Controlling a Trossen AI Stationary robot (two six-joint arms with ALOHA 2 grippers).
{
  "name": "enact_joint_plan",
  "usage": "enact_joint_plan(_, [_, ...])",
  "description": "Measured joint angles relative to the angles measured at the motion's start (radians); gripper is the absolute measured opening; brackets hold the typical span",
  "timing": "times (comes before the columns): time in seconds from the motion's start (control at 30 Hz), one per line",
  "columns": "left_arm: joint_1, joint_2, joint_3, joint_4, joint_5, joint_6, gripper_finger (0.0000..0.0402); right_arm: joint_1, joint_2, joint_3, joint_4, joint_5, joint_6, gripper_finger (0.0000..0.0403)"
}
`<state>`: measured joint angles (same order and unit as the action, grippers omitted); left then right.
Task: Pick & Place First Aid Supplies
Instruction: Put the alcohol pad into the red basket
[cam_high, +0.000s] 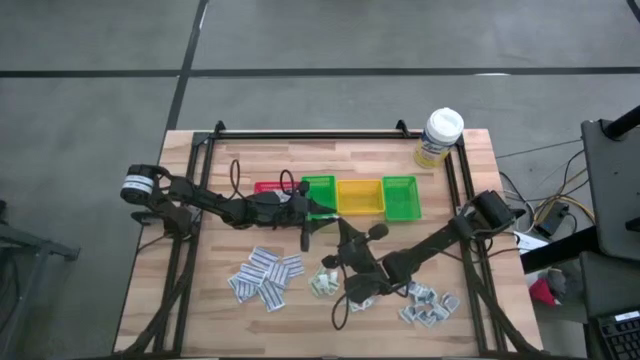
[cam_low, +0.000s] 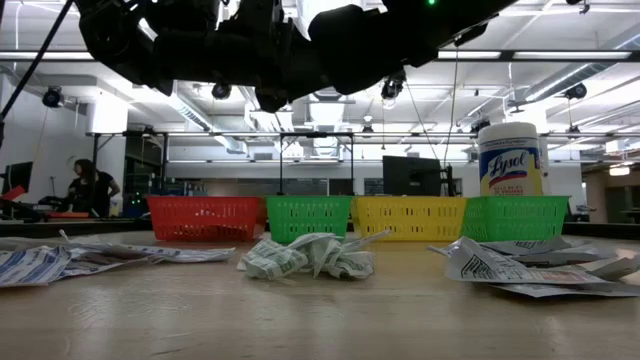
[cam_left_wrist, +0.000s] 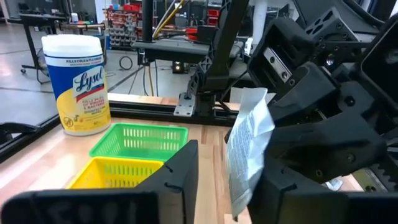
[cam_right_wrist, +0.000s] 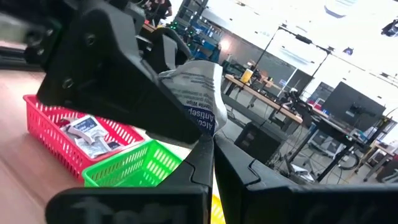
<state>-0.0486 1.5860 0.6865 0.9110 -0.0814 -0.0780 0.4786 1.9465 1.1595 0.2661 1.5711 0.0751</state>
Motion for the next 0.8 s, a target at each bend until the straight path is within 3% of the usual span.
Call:
enact_joint_plan(0.3, [0.000, 0.000, -0.001, 0.002, 0.001, 0.002, 0.0009, 0.001, -0.004, -0.003, -0.001, 0.000, -0.048, 0.0008])
enact_joint_plan(0.57, [0.000, -0.004, -0.002, -0.039, -0.001, -0.003, 0.0001, 0.001, -0.004, -0.006, -0.004, 0.000, -0.150, 0.0009])
enact_joint_plan(0.8, [0.001, -0.065, -0.005, -0.222, -0.150, -0.033, 0.0000, 0.001, -0.008, -0.017, -0.004, 0.000, -0.163, 0.0024])
